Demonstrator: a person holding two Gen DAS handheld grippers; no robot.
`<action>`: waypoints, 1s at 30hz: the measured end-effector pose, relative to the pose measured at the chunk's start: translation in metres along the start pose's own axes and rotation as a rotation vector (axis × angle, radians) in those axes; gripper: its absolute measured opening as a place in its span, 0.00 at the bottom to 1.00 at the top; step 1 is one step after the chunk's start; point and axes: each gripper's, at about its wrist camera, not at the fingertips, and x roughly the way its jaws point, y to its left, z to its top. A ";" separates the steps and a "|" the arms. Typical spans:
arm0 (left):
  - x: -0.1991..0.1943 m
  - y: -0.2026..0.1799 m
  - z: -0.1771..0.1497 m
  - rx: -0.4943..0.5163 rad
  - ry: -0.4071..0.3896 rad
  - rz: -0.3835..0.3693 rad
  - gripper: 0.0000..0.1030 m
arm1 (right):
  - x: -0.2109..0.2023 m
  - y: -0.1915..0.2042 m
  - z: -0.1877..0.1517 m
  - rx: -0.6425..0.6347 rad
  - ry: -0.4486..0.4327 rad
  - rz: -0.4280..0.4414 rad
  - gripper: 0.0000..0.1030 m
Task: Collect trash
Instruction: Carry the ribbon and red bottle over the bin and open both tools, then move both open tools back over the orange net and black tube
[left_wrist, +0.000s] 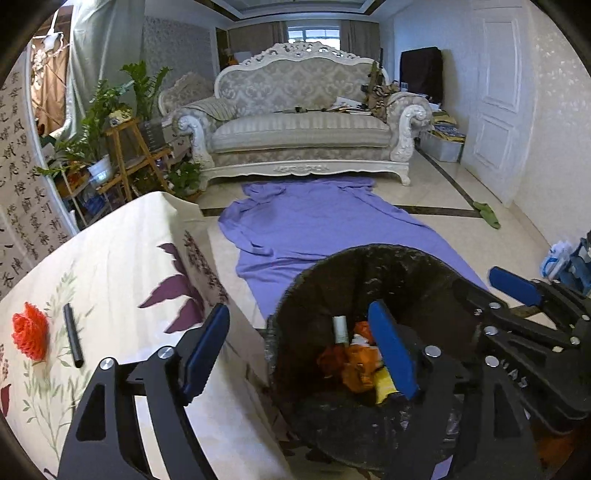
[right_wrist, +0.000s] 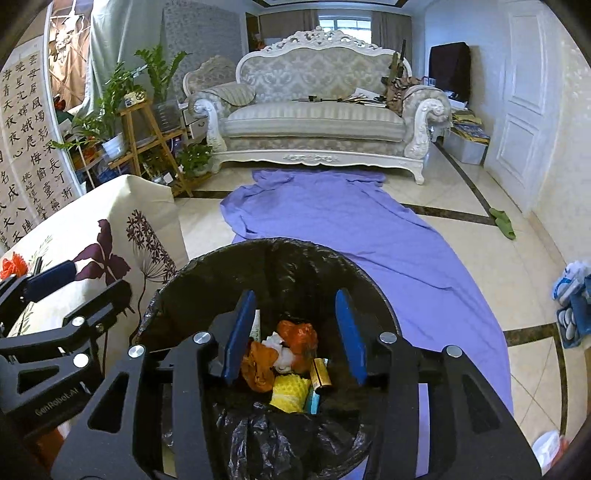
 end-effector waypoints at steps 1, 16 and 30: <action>-0.001 0.003 -0.001 -0.003 0.002 0.008 0.76 | -0.001 0.000 0.001 0.003 -0.003 -0.002 0.53; -0.037 0.082 -0.022 -0.116 -0.007 0.191 0.80 | -0.010 0.047 0.007 -0.033 -0.011 0.086 0.74; -0.070 0.202 -0.057 -0.291 0.014 0.443 0.81 | -0.012 0.190 0.019 -0.243 0.003 0.312 0.74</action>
